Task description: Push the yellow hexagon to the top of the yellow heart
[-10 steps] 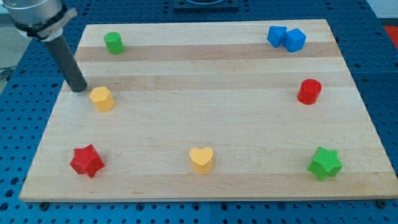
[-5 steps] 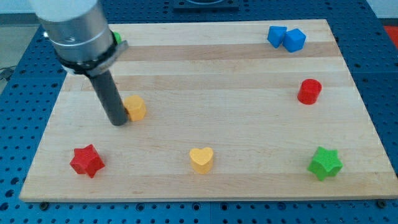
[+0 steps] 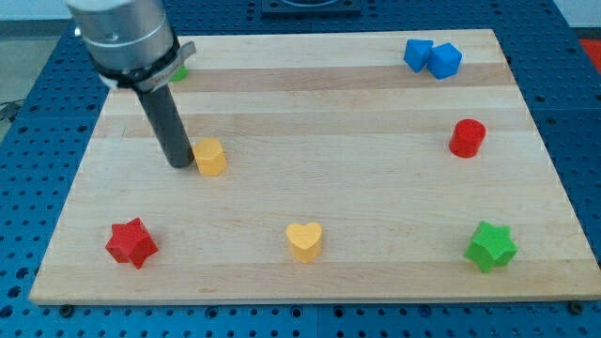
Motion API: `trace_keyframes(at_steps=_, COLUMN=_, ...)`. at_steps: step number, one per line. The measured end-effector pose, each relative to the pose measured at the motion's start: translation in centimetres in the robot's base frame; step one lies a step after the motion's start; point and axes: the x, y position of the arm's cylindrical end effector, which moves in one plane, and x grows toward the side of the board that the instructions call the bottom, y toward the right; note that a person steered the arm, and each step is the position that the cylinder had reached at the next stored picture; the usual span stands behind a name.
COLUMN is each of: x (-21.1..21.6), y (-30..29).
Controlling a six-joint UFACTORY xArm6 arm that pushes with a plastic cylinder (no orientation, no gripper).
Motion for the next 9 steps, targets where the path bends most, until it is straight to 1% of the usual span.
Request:
trace_keyframes(at_steps=1, x=0.0, y=0.0)
trace_keyframes(at_steps=2, x=1.3, y=2.1)
trace_keyframes(at_steps=3, x=4.0, y=5.0)
trace_keyframes(at_steps=4, x=6.1, y=6.5)
trace_keyframes(at_steps=5, x=7.3, y=5.0)
trace_keyframes(at_steps=6, x=7.4, y=3.5)
trace_keyframes(at_steps=7, x=4.5, y=3.4)
trace_keyframes(at_steps=8, x=-0.1, y=4.8)
trace_keyframes(at_steps=9, x=-1.5, y=5.3)
